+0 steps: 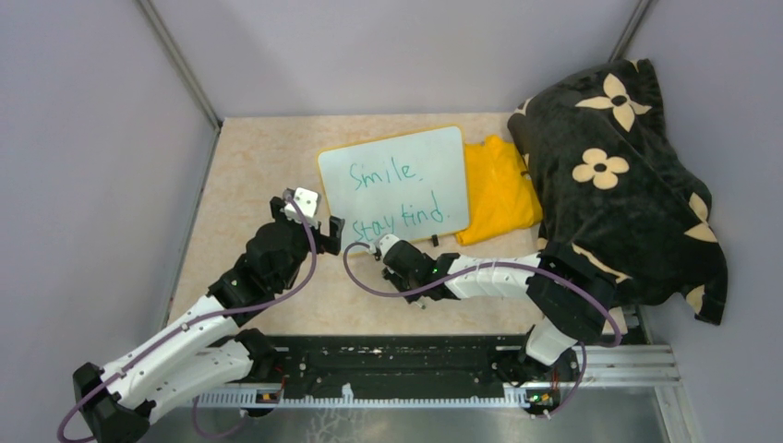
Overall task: Write a sentence on the whiteboard
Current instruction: Place the whiteboard marker at the center of the board.
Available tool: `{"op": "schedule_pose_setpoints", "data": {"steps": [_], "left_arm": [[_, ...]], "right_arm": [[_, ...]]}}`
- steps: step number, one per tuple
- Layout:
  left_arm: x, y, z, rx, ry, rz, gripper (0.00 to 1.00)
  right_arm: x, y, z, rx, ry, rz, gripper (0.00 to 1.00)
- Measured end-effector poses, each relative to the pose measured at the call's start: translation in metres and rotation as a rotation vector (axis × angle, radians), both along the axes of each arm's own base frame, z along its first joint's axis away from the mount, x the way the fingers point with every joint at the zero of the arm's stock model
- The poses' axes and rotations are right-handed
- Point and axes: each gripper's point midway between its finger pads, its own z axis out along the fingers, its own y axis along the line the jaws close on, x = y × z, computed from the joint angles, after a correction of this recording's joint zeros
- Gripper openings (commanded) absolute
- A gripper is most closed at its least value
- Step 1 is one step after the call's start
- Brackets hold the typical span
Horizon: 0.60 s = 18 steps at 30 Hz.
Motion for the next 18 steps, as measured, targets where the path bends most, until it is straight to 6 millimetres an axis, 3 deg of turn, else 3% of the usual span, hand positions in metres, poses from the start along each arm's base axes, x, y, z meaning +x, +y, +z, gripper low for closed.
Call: {"op": "schedule_pose_setpoints", "data": {"steps": [11, 18], "left_arm": [[0.0005, -0.0006, -0.0017, 0.004, 0.004, 0.000, 0.98], [0.0007, -0.0007, -0.0023, 0.005, 0.006, 0.001, 0.98]], "right_arm": [[0.0014, 0.0039, -0.0003, 0.030, -0.008, 0.002, 0.35], [-0.0054, 0.0015, 0.0051, 0.062, -0.002, 0.021, 0.48]]}}
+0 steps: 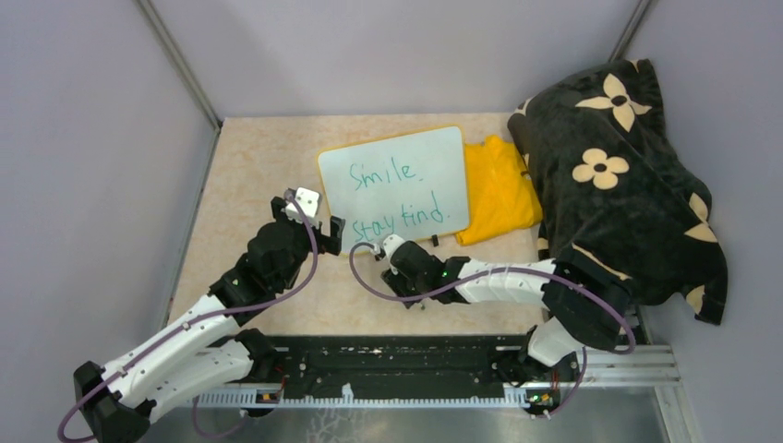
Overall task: Write a sentence on the whiteboard
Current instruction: Place the whiteboard marker at the center of the board.
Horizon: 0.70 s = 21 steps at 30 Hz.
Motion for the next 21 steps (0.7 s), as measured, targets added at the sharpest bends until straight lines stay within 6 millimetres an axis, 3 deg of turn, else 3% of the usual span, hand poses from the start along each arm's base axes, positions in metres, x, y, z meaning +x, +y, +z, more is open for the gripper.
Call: {"op": "schedule_pose_setpoints", "data": {"steps": [3, 11, 16, 21], "left_arm": [[0.000, 0.000, 0.000, -0.003, 0.001, 0.001, 0.98], [0.004, -0.003, -0.012, -0.001, 0.039, 0.016, 0.98], [0.005, -0.011, -0.022, -0.033, 0.084, 0.017, 0.98], [0.011, -0.019, -0.041, -0.097, 0.173, 0.074, 0.98]], "right_arm": [[-0.001, 0.002, 0.017, 0.051, -0.018, 0.008, 0.52], [0.004, 0.008, 0.089, 0.248, -0.137, 0.010, 0.57], [0.008, 0.000, 0.098, 0.282, -0.181, -0.038, 0.57], [0.020, -0.010, 0.109, 0.303, -0.233, -0.138, 0.63]]}}
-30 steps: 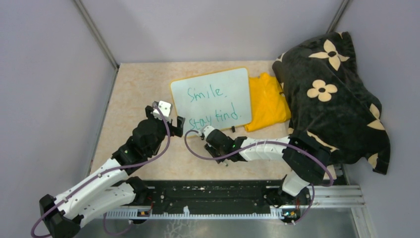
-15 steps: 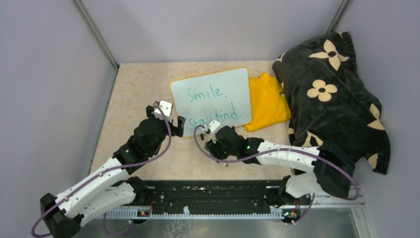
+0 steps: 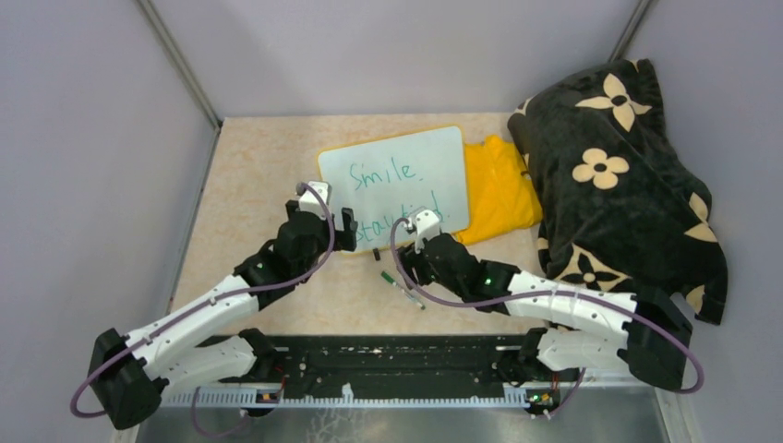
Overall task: Write a sentence on the whiteboard
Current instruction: Place the whiteboard marker at the center of the board, then reset both arms
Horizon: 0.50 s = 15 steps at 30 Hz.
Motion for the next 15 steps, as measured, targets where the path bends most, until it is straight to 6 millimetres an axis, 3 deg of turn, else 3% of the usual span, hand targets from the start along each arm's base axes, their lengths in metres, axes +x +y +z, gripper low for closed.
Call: {"op": "schedule_pose_setpoints", "data": {"steps": [3, 6, 7, 15], "left_arm": [[0.004, -0.005, -0.010, -0.057, 0.070, 0.062, 0.98], [0.004, -0.013, -0.014, -0.136, 0.131, 0.096, 0.98], [0.003, -0.015, -0.015, -0.163, 0.149, 0.106, 0.98], [-0.007, -0.023, -0.008, -0.397, 0.266, 0.203, 0.97]], "right_arm": [[0.015, -0.014, 0.018, 0.058, -0.048, -0.148, 0.67], [0.027, -0.027, 0.035, 0.123, -0.080, -0.281, 0.94], [0.030, -0.031, 0.039, 0.142, -0.090, -0.318, 0.98], [0.042, -0.057, 0.078, 0.268, -0.173, -0.492, 0.99]]}}
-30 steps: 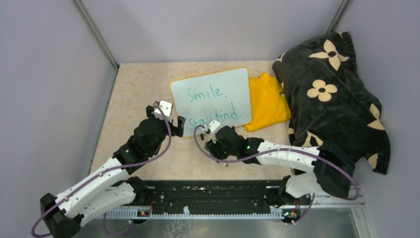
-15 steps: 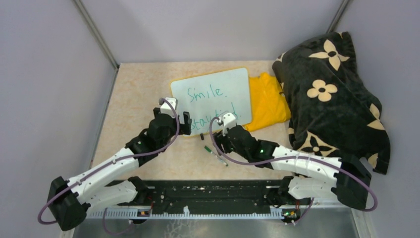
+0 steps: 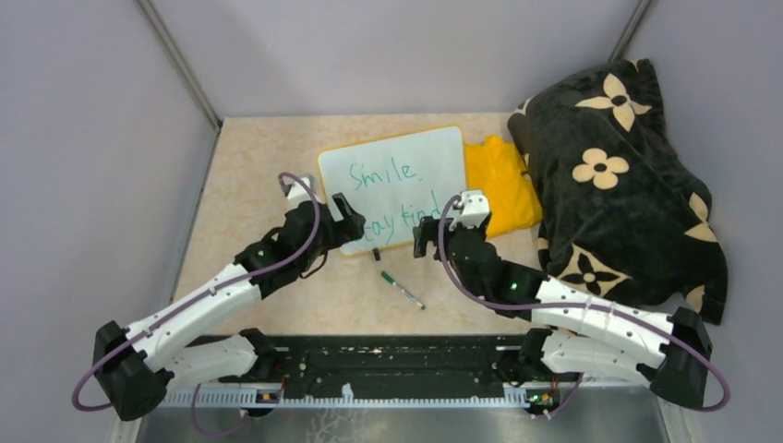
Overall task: Write a sentence on the whiteboard
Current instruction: Reset both arms
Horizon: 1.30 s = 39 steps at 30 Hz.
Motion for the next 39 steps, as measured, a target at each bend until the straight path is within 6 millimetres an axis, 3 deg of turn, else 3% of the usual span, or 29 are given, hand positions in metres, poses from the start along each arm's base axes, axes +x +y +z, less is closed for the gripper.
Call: {"op": "schedule_pose_setpoints", "data": {"steps": [3, 4, 9, 13, 16, 18, 23, 27, 30, 34, 37, 39], "left_arm": [[0.003, -0.001, 0.021, 0.005, 0.007, 0.012, 0.90], [0.007, -0.002, 0.036, 0.006, -0.005, 0.018, 0.98], [0.020, -0.006, 0.091, 0.050, -0.085, -0.001, 0.99], [0.017, -0.002, 0.100, 0.137, -0.117, -0.059, 0.99], [0.011, 0.001, 0.104, 0.202, -0.117, -0.118, 0.99], [0.009, 0.003, 0.119, 0.224, -0.138, -0.143, 0.99], [0.007, 0.012, 0.191, 0.218, -0.287, -0.153, 0.99], [-0.004, 0.036, 0.257, 0.198, -0.465, -0.112, 0.99], [-0.014, 0.061, 0.301, 0.191, -0.587, -0.046, 0.99], [-0.021, 0.089, 0.351, 0.179, -0.704, 0.064, 0.99], [-0.022, 0.097, 0.361, 0.181, -0.736, 0.103, 0.99], [-0.019, 0.094, 0.353, 0.194, -0.732, 0.100, 0.99]], "right_arm": [[0.005, -0.008, 0.029, 0.015, -0.055, -0.044, 0.99], [0.008, -0.010, 0.044, 0.028, -0.079, -0.059, 0.99], [0.014, -0.020, 0.128, 0.101, -0.188, -0.118, 0.99], [0.019, -0.029, 0.180, 0.128, -0.273, -0.169, 0.99], [0.025, -0.033, 0.204, 0.097, -0.340, -0.200, 0.99], [0.031, -0.032, 0.221, 0.061, -0.383, -0.215, 0.99], [0.032, -0.038, 0.280, 0.074, -0.483, -0.234, 0.99], [0.012, -0.065, 0.315, 0.169, -0.567, -0.225, 0.99], [-0.005, -0.093, 0.319, 0.218, -0.606, -0.233, 0.99], [-0.017, -0.122, 0.303, 0.225, -0.619, -0.271, 0.99], [-0.013, -0.120, 0.276, 0.153, -0.597, -0.285, 0.99], [-0.009, -0.116, 0.256, 0.100, -0.582, -0.282, 0.99]]}}
